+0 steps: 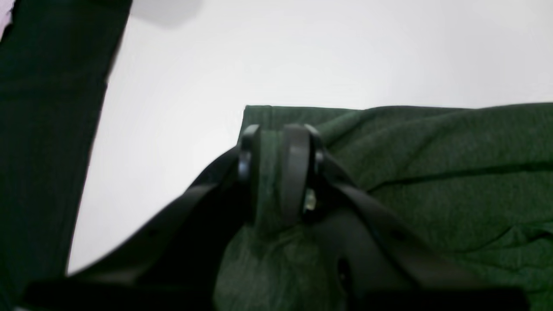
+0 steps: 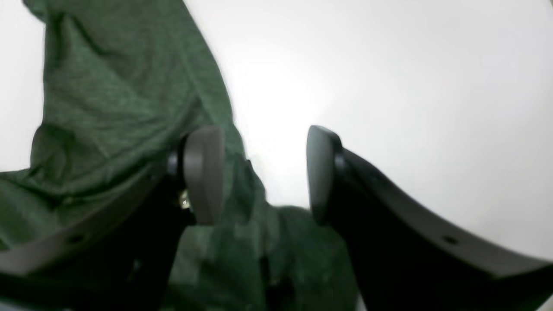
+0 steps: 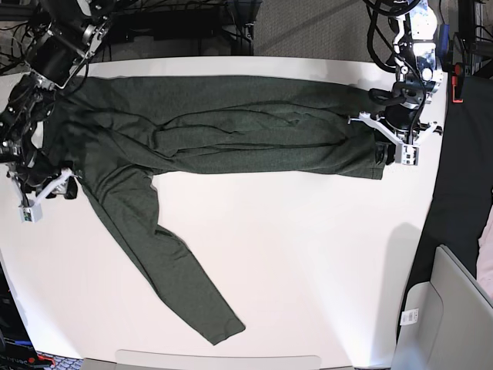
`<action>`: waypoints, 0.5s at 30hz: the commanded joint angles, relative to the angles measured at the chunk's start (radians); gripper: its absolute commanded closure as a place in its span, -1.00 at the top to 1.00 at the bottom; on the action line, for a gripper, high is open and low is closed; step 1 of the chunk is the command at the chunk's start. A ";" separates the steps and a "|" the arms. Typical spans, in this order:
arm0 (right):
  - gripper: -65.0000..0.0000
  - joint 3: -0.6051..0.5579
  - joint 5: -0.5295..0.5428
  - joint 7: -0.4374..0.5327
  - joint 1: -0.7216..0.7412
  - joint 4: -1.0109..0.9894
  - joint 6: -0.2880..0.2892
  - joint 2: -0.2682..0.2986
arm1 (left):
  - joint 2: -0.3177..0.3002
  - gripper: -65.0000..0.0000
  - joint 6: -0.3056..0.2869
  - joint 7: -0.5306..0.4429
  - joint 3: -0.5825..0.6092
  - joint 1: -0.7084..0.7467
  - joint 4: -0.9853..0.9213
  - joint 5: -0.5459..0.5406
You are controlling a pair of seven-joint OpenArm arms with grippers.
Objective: Fold the T-shirt properly
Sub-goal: 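Release with the right gripper and grasp the sleeve beside it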
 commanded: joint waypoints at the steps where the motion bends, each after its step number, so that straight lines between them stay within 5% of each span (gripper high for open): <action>1: -0.05 -0.004 0.020 0.033 0.034 -0.008 0.004 0.013 | -0.010 -0.71 0.003 -0.026 -0.005 -0.005 0.018 -0.003; 11: -0.07 -0.130 0.020 0.158 0.072 -0.246 0.004 0.017 | -0.010 -0.71 0.003 -0.026 -0.005 -0.007 0.018 -0.003; 15: -0.58 -0.163 0.022 0.151 0.072 -0.261 0.004 0.010 | -0.010 -0.71 0.003 -0.026 -0.005 -0.007 0.018 -0.003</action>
